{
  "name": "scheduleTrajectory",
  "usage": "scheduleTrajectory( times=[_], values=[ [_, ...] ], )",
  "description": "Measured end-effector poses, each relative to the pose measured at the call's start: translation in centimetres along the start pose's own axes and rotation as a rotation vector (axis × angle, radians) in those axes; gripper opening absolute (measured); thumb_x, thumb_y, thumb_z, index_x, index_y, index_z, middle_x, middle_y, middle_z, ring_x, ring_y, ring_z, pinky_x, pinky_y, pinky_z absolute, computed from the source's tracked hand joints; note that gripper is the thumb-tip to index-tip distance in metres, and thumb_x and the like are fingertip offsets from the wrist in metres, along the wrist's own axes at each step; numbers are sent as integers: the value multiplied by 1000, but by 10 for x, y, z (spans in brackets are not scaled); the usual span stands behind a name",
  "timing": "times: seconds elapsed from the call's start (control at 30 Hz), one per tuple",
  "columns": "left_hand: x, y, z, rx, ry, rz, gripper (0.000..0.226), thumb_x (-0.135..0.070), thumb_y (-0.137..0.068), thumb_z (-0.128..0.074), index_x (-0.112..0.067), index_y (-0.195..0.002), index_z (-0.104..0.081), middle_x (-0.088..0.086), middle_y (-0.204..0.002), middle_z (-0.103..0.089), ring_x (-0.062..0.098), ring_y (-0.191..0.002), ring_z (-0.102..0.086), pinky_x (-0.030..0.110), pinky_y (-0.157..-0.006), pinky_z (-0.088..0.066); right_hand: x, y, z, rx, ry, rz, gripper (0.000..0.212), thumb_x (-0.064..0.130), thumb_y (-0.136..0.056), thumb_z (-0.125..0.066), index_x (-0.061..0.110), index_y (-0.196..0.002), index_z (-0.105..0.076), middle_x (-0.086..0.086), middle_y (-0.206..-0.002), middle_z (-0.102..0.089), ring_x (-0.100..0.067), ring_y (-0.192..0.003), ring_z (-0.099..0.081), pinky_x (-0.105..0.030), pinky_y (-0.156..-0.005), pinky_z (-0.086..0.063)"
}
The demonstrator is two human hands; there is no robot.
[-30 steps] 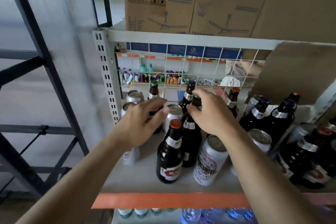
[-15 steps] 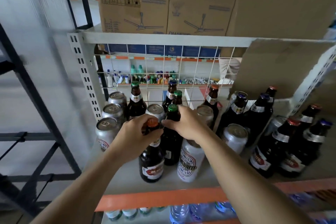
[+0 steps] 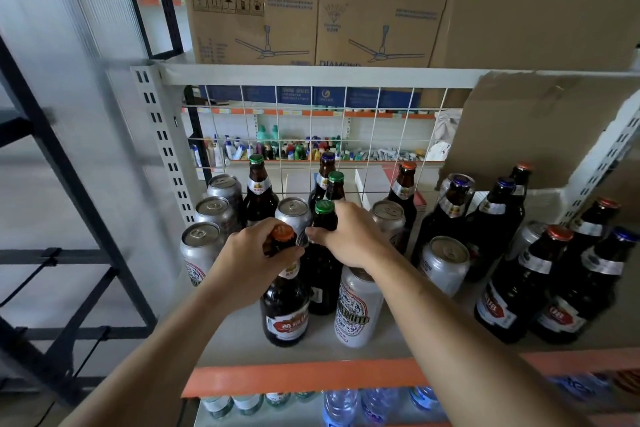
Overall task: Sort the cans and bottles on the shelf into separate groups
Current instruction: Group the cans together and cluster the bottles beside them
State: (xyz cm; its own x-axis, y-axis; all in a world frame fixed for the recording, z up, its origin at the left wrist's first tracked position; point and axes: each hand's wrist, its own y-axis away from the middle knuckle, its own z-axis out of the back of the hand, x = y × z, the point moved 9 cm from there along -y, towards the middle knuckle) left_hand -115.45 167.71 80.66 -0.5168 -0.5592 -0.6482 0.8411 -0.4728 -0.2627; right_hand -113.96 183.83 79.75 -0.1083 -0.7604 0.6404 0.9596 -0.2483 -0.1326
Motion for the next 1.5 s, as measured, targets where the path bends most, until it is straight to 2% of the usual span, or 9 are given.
scheduleTrajectory(
  times=[0.1, 0.23, 0.33, 0.5, 0.7, 0.97, 1.13, 1.27, 1.5],
  values=[
    [1, 2, 0, -10, 19, 5, 16, -37, -81, -69, -27, -92, -63, -12, -78, -64, -2, -74, -59, 14, -59, -43, -5, 3, 3, 0, -18, -14, 37, 47, -86, -67, 16, -103, -60, 3, -91, -66, -16, -81, -64, -27, -60, -49],
    [7, 4, -2, -31, 57, 22, 18, -39, -80, -70, -31, -93, -61, -13, -81, -67, 0, -76, -62, 19, -66, -47, -17, 17, -2, 131, 81, -37, 56, 65, -68, -66, 23, -105, -61, 5, -96, -69, -14, -83, -66, -39, -73, -57],
    [14, 6, -7, -8, 69, 44, 26, -41, -77, -70, -34, -100, -61, -9, -76, -67, 5, -72, -61, 24, -66, -48, -38, 42, -4, 231, 145, -79, 61, 57, -62, -77, 26, -110, -58, 10, -102, -67, -11, -91, -65, -33, -77, -54],
    [16, 8, -14, 26, 35, 47, 26, -41, -74, -74, -31, -91, -57, -8, -73, -64, 5, -68, -58, 17, -57, -42, -53, 74, 2, -67, -52, -49, 71, 40, -65, -85, 26, -125, -49, 13, -107, -63, -4, -95, -60, -7, -67, -40],
    [14, 16, -19, 18, 10, 53, 25, -41, -78, -71, -35, -75, -46, -14, -68, -57, 0, -63, -53, 15, -51, -32, -66, 88, 7, -316, -124, -97, 55, 38, -63, -81, 28, -110, -55, 16, -91, -66, -6, -85, -63, -17, -68, -45],
    [16, 16, -20, 10, 16, 43, 29, -41, -76, -74, -30, -89, -51, -18, -64, -54, -12, -58, -52, 10, -49, -35, -12, 78, 69, -338, -52, 32, 52, 38, -66, -83, 24, -110, -60, 17, -93, -65, 0, -84, -60, -10, -67, -42],
    [16, 15, -19, 30, 6, 39, 30, -40, -76, -74, -24, -93, -55, -16, -66, -56, -5, -57, -51, 12, -49, -32, 21, 68, 73, -274, 11, 58, 59, 45, -65, -80, 23, -115, -59, 10, -94, -66, -12, -85, -62, -35, -76, -54],
    [16, 13, -19, 33, 0, 38, 32, -38, -75, -76, -23, -92, -53, -16, -67, -55, -4, -60, -51, 14, -51, -34, 41, 66, 81, -292, 22, 98, 58, 42, -64, -80, 21, -114, -61, 7, -93, -67, -15, -84, -63, -37, -75, -55],
    [20, 20, -25, 22, 27, 98, 51, -37, -73, -78, -23, -114, -52, -13, -88, -61, 10, -81, -58, 19, -65, -40, 83, 76, 112, -351, -3, 180, 46, 43, -64, -82, 25, -102, -63, 23, -82, -60, 2, -76, -59, -21, -62, -49]
  ],
)
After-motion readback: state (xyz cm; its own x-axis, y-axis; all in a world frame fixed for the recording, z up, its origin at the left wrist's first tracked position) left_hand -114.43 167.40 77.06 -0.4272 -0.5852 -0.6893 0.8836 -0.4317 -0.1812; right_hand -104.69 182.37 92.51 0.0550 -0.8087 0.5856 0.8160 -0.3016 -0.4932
